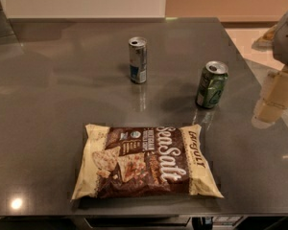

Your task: Move green can near redbull can

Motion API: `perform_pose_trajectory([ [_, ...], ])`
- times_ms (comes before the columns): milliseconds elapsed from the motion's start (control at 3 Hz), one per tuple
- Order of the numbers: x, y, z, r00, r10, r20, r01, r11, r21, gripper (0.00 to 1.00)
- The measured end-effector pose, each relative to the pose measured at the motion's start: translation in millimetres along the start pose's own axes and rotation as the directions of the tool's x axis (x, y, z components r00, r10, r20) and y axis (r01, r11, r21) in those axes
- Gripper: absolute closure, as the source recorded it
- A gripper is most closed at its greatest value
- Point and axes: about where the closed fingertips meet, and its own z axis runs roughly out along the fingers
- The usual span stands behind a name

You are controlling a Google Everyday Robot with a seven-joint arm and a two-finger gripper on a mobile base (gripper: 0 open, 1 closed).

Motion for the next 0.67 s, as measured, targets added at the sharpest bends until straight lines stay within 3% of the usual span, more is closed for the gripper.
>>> perform_pose_trajectory([
  [333,-0.2,-0.4,-0.3,1.000,0.000,0.001,0.000,1.0000,0.002,0.00],
  [667,-2.5,-19.7,7.4,1.000,0.007,0.028,-0.007,1.0000,0.004,0.00],
])
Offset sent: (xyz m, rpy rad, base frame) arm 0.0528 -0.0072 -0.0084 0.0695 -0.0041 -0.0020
